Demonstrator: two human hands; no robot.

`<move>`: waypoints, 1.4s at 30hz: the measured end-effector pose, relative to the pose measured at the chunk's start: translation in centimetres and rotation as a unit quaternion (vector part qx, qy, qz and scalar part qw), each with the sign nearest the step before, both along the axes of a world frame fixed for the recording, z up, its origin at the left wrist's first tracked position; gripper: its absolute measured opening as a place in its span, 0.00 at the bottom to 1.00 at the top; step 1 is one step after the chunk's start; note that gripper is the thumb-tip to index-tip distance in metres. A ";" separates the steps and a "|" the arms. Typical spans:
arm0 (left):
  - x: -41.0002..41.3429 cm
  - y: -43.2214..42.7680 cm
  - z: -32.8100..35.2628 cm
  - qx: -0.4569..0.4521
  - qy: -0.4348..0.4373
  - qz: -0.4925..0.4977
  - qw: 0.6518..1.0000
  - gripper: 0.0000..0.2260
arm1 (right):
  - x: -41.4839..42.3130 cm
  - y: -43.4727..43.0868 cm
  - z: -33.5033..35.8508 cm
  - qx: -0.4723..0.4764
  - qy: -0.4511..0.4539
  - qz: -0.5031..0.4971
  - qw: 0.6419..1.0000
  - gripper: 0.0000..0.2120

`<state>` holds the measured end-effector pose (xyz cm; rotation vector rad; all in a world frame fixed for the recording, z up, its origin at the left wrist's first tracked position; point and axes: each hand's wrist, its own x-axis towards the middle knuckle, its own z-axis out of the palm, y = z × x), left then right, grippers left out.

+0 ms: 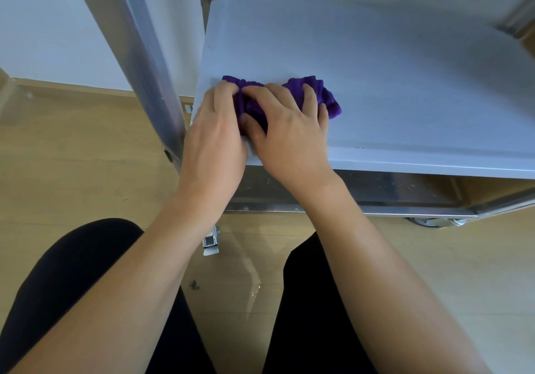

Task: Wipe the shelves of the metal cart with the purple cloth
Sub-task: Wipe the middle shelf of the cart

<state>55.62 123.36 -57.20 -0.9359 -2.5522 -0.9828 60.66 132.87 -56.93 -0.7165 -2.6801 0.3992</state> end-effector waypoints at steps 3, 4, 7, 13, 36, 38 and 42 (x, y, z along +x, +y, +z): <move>0.2 0.1 0.3 0.006 -0.001 0.006 1.000 0.20 | 0.3 0.4 -0.1 -0.005 -0.001 0.002 1.000 0.19; 0.2 0.2 0.2 -0.003 0.010 0.010 1.000 0.21 | 0.5 0.7 -0.1 -0.010 0.002 0.004 1.000 0.18; 0.2 0.4 0.0 -0.031 0.037 0.007 0.999 0.19 | 1.2 1.7 -0.2 -0.019 0.007 0.008 1.000 0.18; -0.1 0.9 -0.7 -0.089 0.032 0.002 0.996 0.13 | 3.7 5.0 -0.1 -0.035 0.003 -0.013 0.999 0.19; 9.0 16.5 0.3 -0.132 0.077 -0.162 0.975 0.06 | 14.5 17.2 -0.4 -0.013 -0.001 -0.120 0.993 0.19; 9.9 18.3 0.5 -0.132 0.074 -0.184 0.971 0.06 | 15.9 18.9 -0.3 -0.012 -0.006 -0.132 0.991 0.19; 11.6 21.6 0.7 -0.132 0.062 -0.221 0.964 0.08 | 18.4 22.2 -0.5 -0.012 -0.014 -0.153 0.988 0.20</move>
